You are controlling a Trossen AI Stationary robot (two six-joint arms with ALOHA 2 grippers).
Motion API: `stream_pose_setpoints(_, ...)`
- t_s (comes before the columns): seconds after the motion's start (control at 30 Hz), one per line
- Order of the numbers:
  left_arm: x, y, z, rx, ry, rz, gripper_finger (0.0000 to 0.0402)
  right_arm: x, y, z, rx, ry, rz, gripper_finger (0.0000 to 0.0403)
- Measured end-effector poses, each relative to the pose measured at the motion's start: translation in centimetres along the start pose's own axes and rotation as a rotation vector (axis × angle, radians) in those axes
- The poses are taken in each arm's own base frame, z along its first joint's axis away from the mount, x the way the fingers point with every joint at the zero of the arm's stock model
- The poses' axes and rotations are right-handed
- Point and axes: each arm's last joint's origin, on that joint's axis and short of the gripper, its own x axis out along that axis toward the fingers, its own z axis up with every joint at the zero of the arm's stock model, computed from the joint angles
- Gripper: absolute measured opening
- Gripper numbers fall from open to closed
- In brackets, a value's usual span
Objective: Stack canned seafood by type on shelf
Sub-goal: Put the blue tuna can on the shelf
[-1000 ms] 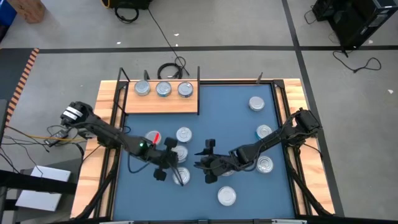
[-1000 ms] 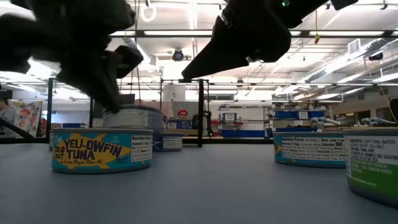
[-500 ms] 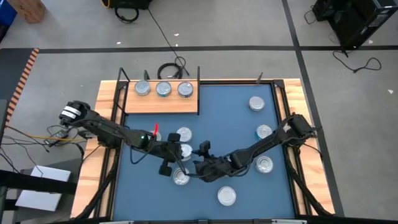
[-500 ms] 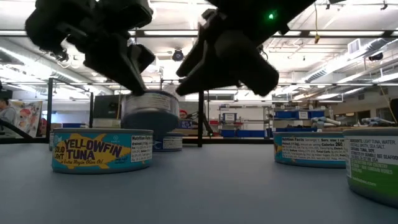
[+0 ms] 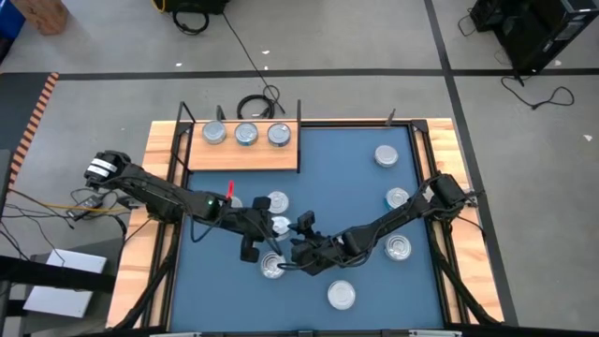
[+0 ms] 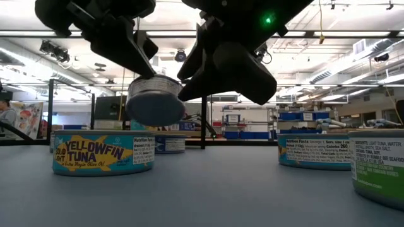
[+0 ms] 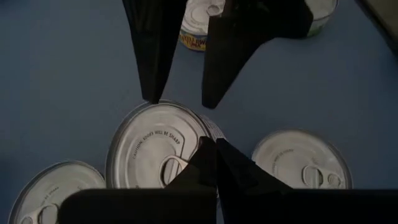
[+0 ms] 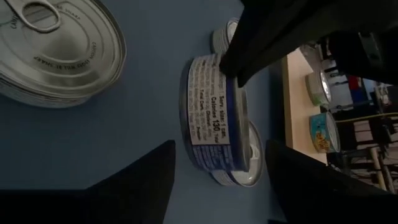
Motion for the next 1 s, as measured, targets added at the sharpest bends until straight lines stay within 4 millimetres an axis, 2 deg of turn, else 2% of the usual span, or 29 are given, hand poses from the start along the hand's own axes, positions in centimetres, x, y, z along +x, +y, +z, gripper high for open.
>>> stream_pose_setpoints(1.0, 0.09, 0.94, 0.75, -0.042, -0.073, 0.001, 0.0, -0.35, 0.17, 0.09, -0.014, 0.009, -0.04, 0.0262)
